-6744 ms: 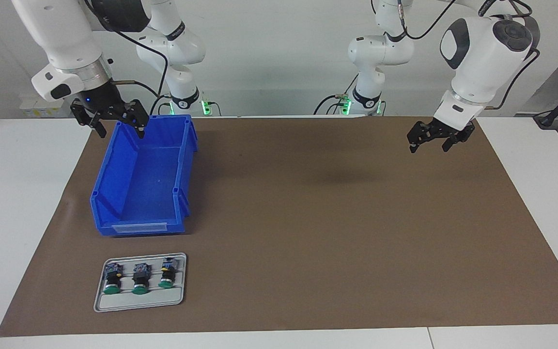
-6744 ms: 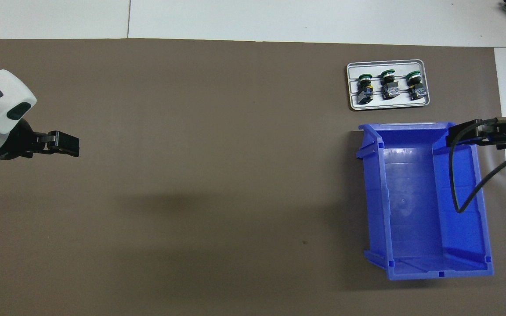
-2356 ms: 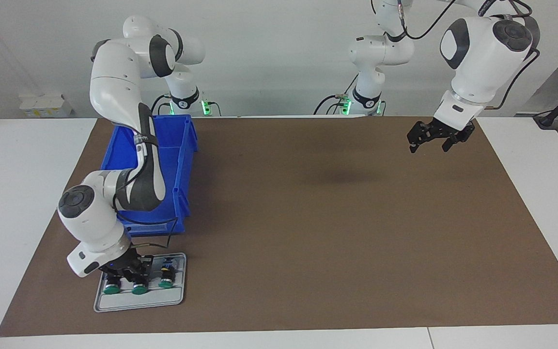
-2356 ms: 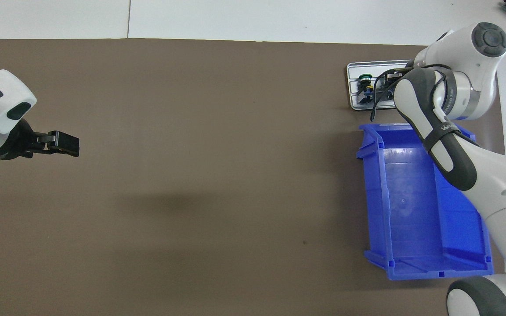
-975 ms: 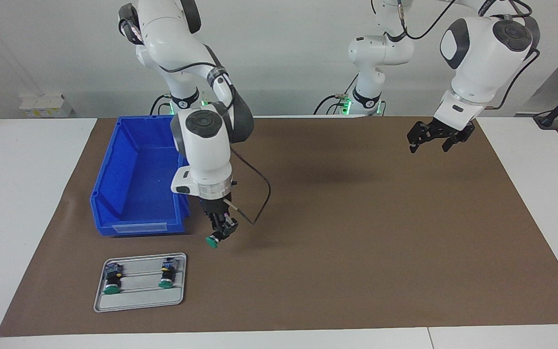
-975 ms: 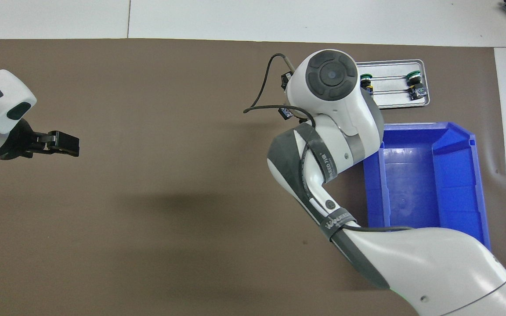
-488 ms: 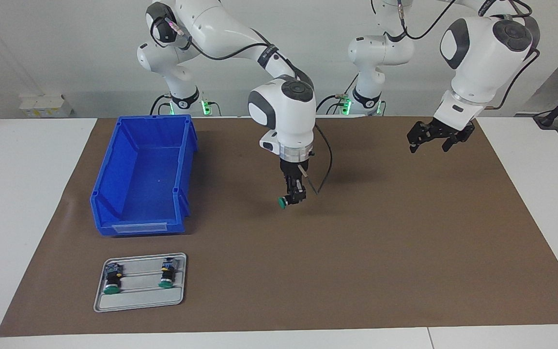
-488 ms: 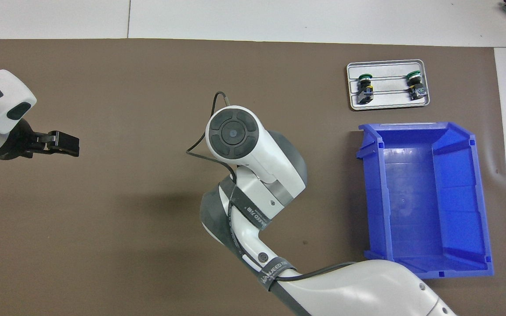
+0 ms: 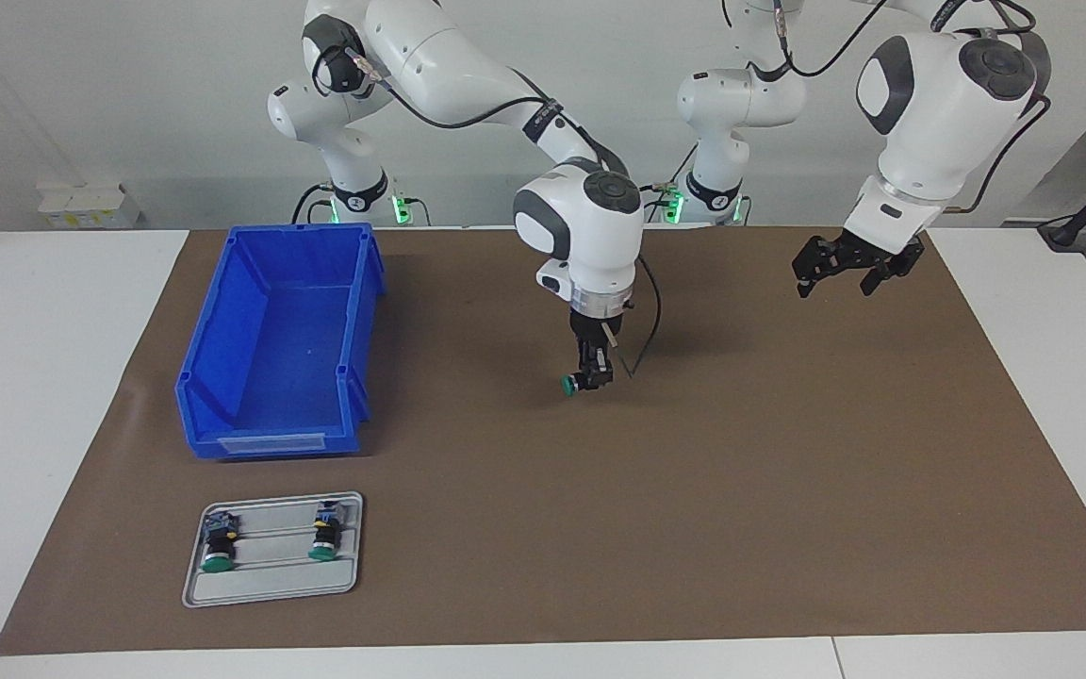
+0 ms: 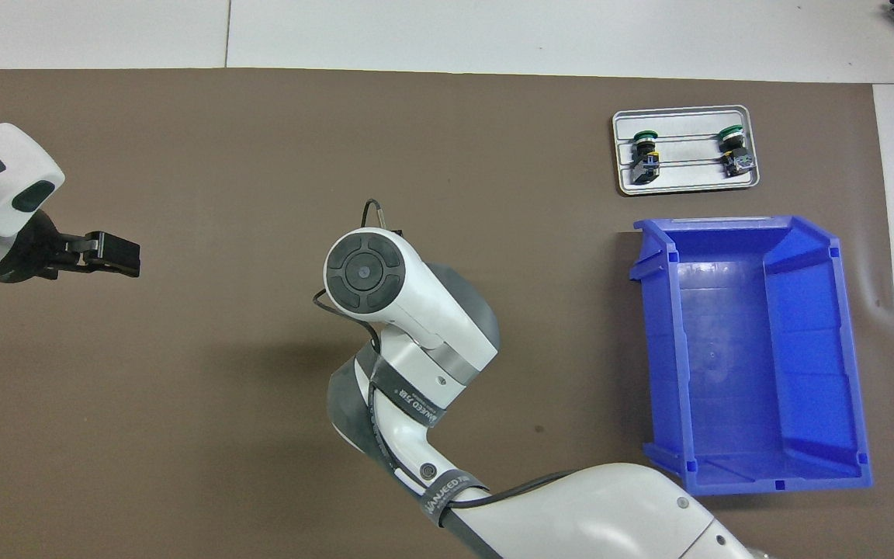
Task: Place and press button with both arms
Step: 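Carry the button to the table center and set it down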
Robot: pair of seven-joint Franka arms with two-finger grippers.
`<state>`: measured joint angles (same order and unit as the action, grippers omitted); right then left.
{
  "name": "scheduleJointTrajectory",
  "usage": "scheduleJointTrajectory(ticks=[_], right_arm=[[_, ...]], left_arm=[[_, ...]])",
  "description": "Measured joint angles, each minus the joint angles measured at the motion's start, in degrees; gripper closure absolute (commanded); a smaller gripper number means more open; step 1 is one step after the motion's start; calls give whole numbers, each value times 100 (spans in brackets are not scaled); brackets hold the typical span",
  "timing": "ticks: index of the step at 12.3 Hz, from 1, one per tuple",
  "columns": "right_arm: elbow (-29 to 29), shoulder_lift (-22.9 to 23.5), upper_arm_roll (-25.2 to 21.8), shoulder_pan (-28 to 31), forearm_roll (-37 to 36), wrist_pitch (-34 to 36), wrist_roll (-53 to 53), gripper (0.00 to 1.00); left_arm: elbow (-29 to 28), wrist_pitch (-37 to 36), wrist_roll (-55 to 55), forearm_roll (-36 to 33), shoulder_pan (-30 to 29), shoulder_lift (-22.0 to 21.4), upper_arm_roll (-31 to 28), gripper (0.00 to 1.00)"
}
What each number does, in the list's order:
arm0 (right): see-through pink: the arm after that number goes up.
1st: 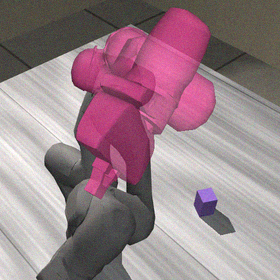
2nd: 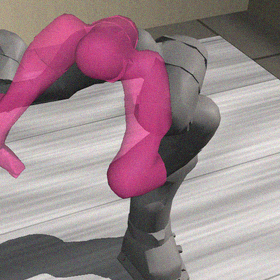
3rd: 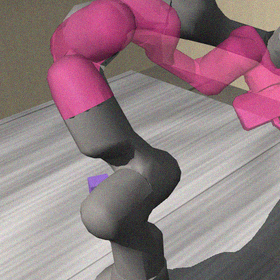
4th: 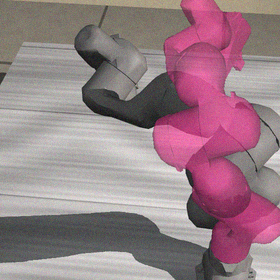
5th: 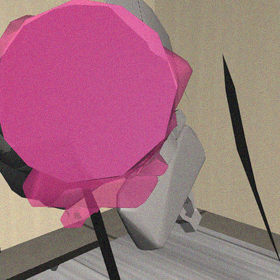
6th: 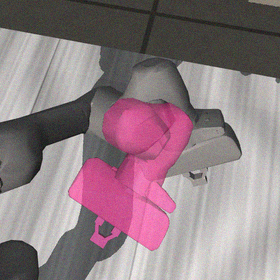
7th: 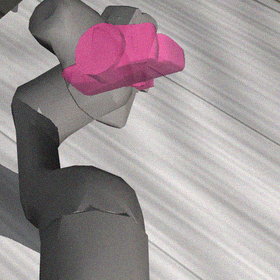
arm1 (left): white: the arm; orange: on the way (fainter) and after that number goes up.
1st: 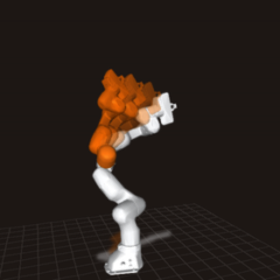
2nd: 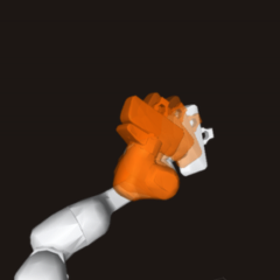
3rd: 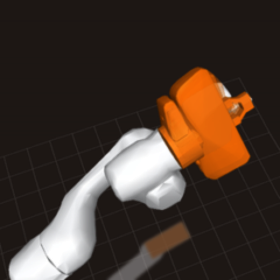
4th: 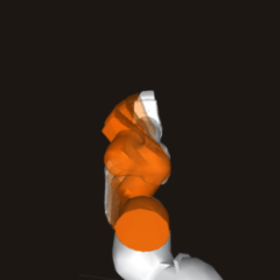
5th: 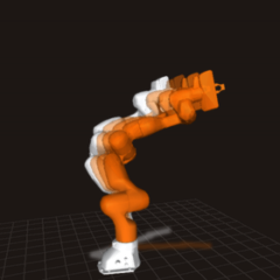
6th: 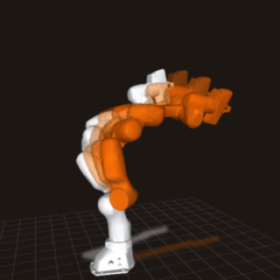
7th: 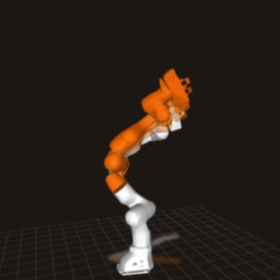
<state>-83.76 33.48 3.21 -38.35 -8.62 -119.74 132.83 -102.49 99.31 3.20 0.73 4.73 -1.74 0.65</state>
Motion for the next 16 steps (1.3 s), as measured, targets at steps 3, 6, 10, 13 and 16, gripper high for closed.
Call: scheduleJointTrajectory(ticks=[3,6,10,13,16], right_arm=[[-425,20,-1,-17,4,-555,417,100],[-661,13,-1,-24,4,-858,663,23],[-670,-34,-11,-7,42,-855,708,4],[-673,-243,-27,156,42,-849,600,3],[-704,-584,-25,597,44,-653,-128,3]], left_arm=[[0,0,0,0,0,0,2,0],[0,0,0,0,0,0,4,0],[2,0,0,0,2,-1,29,0],[2,0,-3,0,12,-2,93,0],[0,147,-243,0,61,-2,162,0]])
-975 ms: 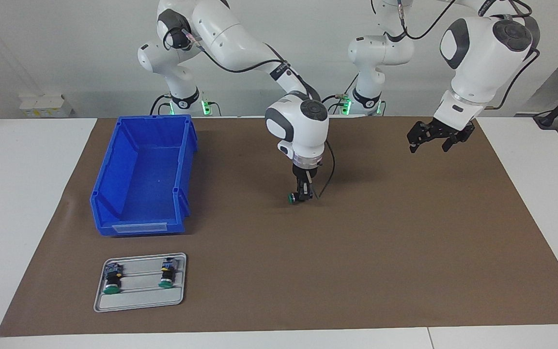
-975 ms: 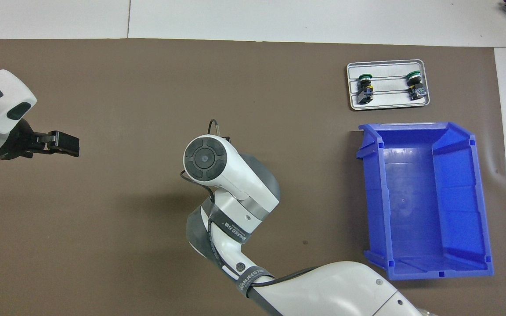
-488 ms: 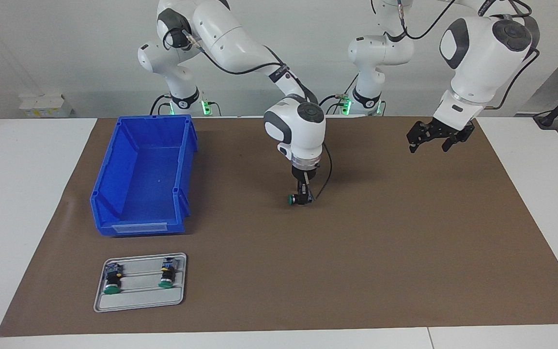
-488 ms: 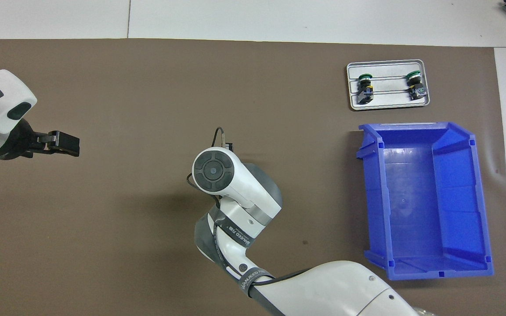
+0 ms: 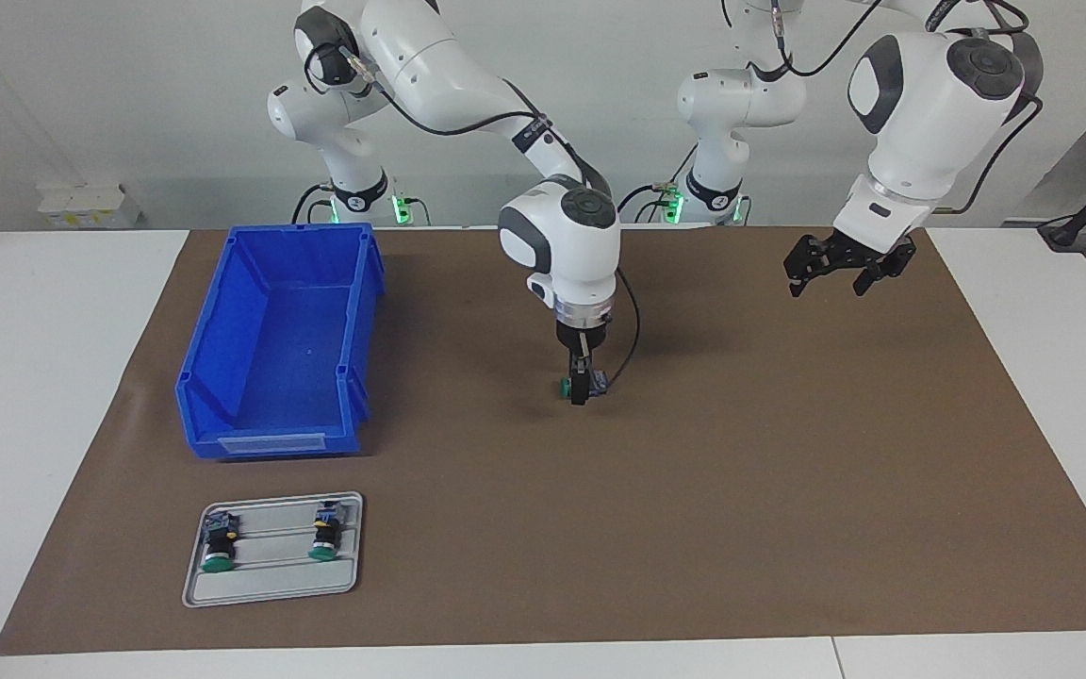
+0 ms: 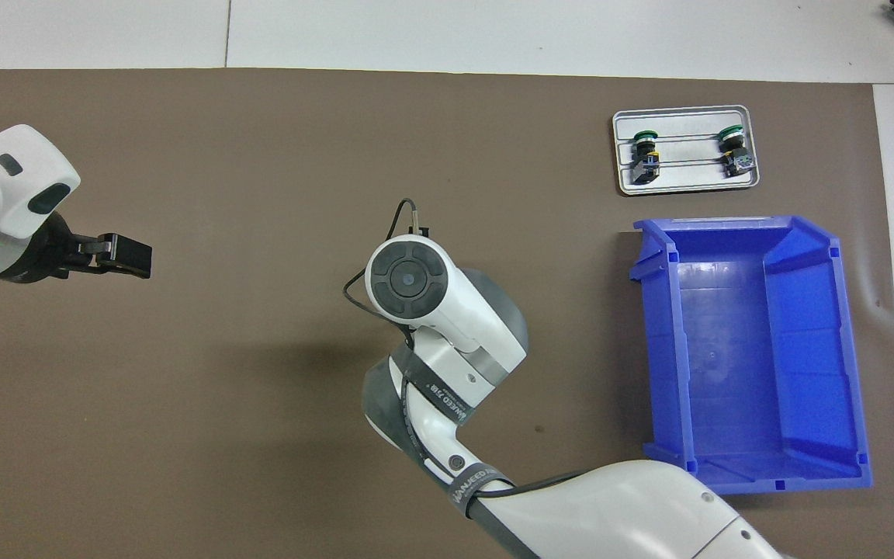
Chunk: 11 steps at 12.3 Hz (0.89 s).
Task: Place and press button with both arms
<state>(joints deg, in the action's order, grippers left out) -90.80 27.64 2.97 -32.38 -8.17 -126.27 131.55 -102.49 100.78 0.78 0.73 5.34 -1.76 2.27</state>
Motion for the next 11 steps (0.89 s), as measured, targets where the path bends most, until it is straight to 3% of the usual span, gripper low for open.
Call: scheduleJointTrajectory(ticks=[4,11], right_arm=[[-266,-606,-1,568,136,398,-1553,2],[-535,-1556,-10,1649,627,1462,-5544,0]], left_arm=[[-103,523,-1396,3,487,2,40,0],[-318,1068,-3291,371,1812,273,80,0]])
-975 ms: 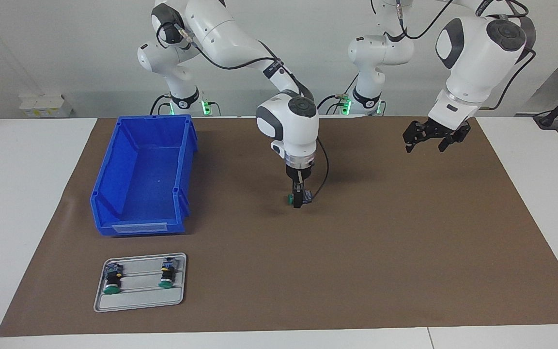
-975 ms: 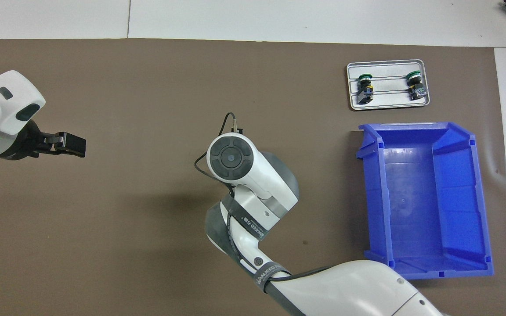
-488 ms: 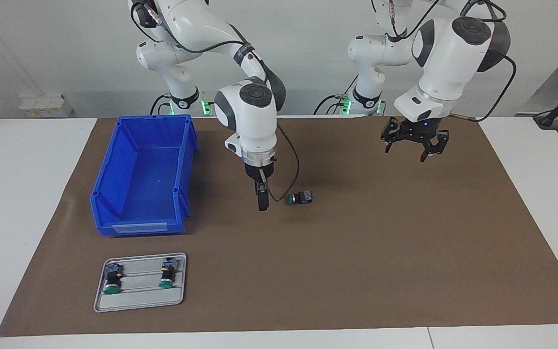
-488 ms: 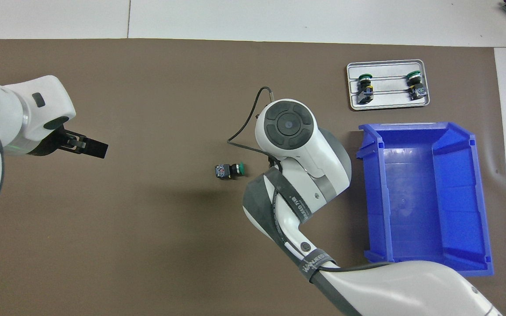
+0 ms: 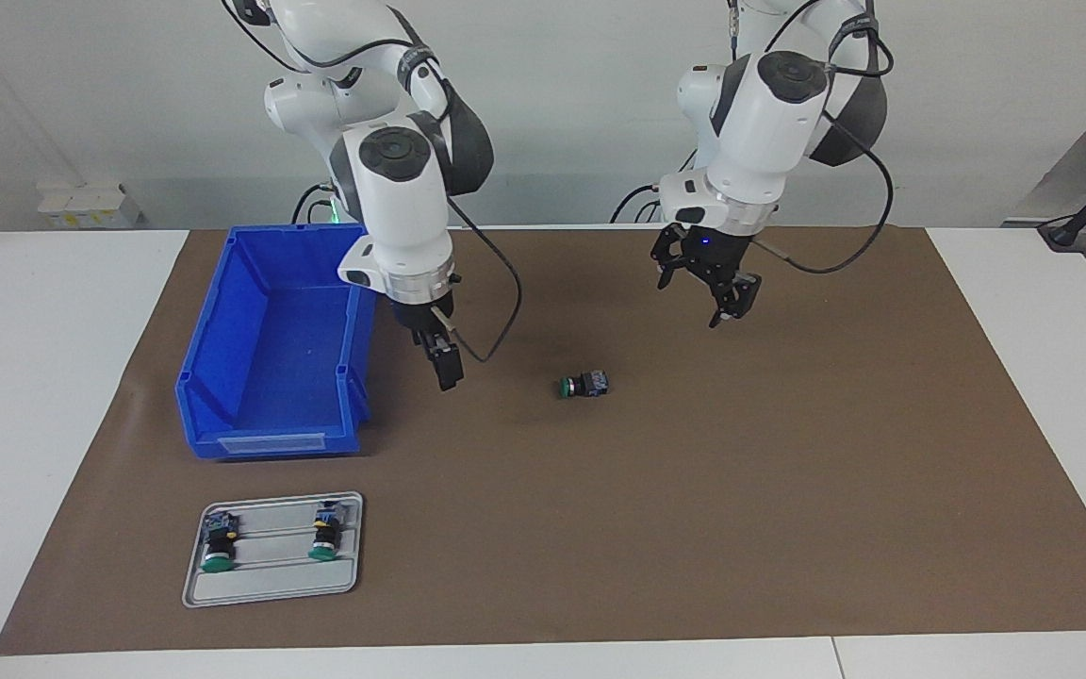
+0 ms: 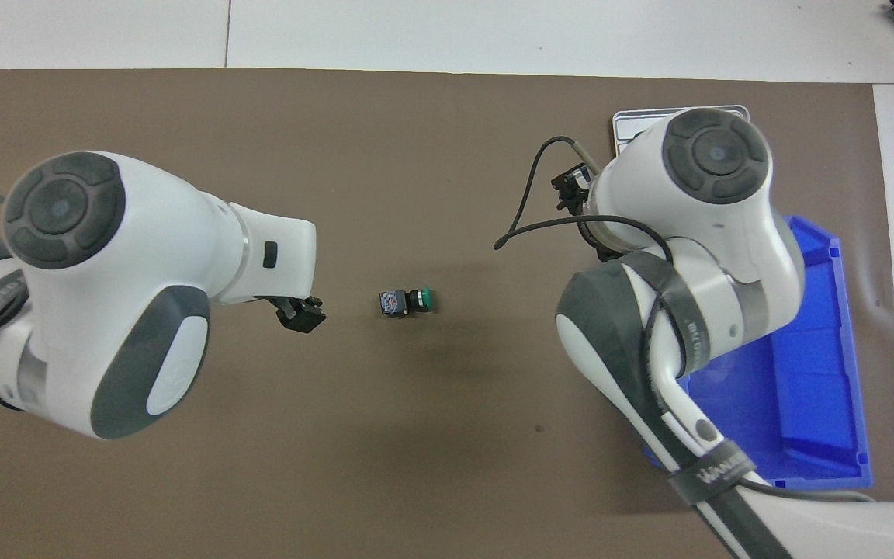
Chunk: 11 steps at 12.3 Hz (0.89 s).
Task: Place and press button with both arms
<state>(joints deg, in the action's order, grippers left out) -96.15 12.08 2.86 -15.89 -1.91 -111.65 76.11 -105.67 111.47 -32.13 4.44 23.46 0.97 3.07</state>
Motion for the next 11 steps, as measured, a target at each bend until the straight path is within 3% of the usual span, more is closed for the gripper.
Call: scheduleJointTrajectory(ticks=[6,8,11], right_arm=[[-718,-1248,-23,1246,380,895,-4670,0],[-841,-1474,-31,1471,379,951,-5587,0],[-754,-1496,-41,1583,325,958,-6081,0]], left_arm=[[-13,279,-888,-1,769,267,-8,0],[-125,371,-966,-1,930,278,-8,0],[-360,881,-1329,-7,1006,279,-7,0]])
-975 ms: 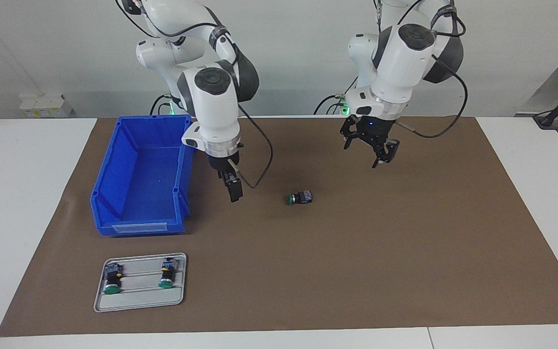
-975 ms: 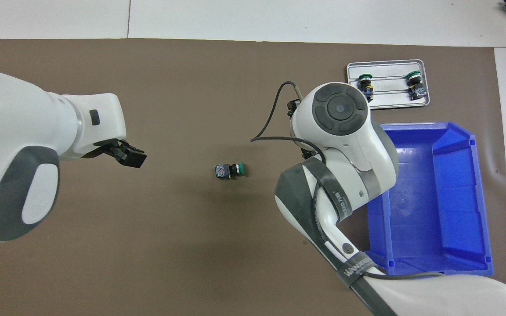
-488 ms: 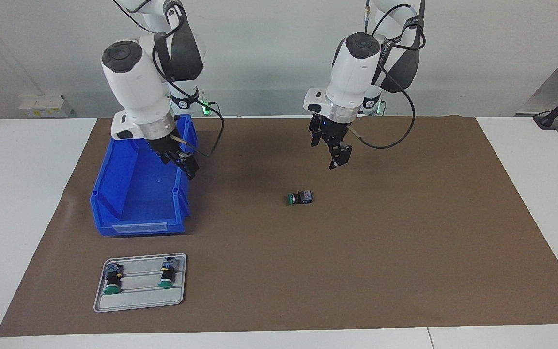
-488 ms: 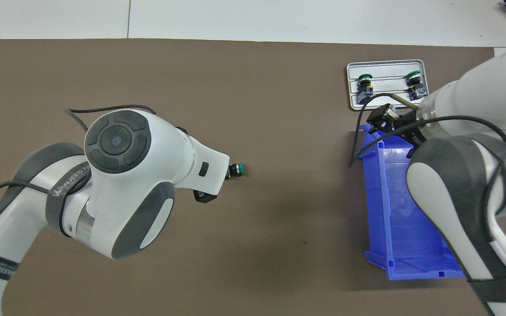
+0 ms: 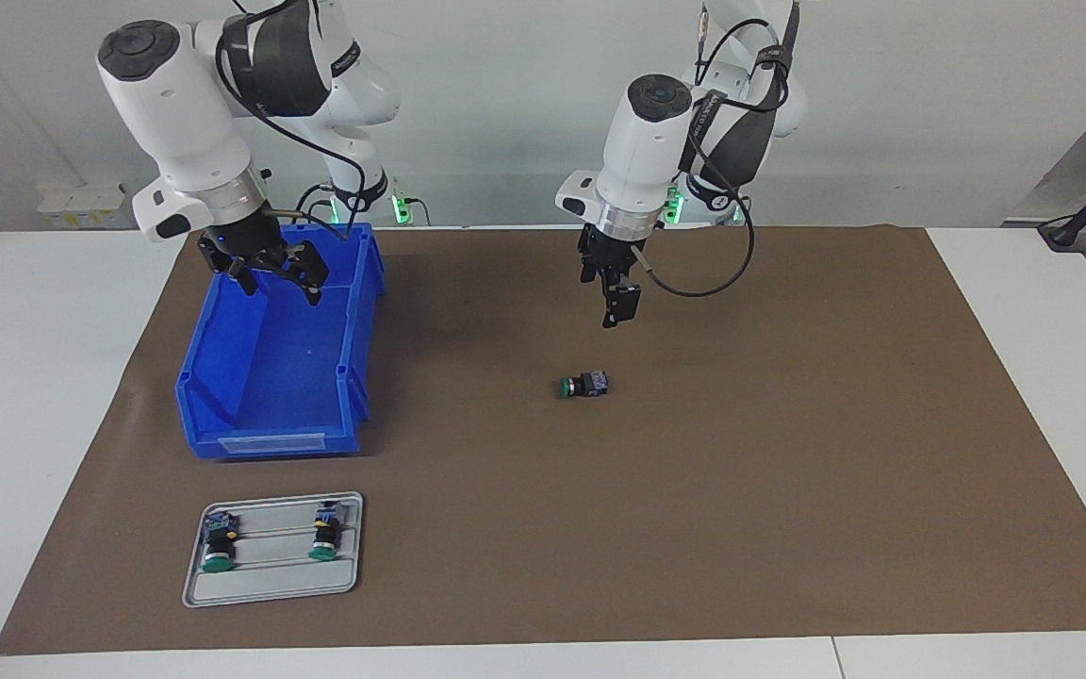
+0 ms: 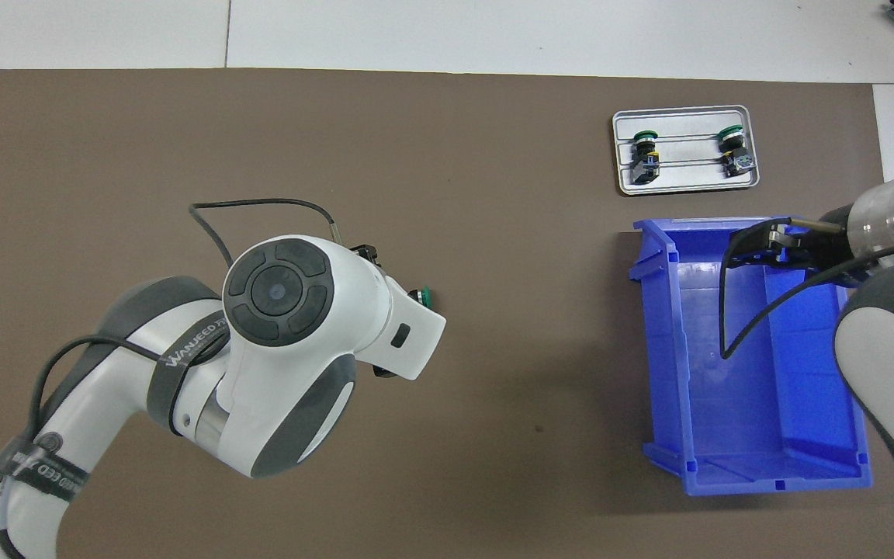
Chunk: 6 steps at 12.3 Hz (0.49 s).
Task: Place and press button with both arms
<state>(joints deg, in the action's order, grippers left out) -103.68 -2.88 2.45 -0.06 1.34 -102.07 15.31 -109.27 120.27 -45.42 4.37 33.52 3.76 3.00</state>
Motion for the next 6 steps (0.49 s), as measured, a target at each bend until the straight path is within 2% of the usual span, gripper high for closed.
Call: scheduleJointTrajectory(ticks=[2,6], right_arm=[[322,87,1,21,-242,180,-44,0],[1435,492,-4,119,-336,859,-323,0]], left_arm=[[-101,84,-338,-52,0,3,-20,0],[-233,299,-451,-97,6,102,-21,0]])
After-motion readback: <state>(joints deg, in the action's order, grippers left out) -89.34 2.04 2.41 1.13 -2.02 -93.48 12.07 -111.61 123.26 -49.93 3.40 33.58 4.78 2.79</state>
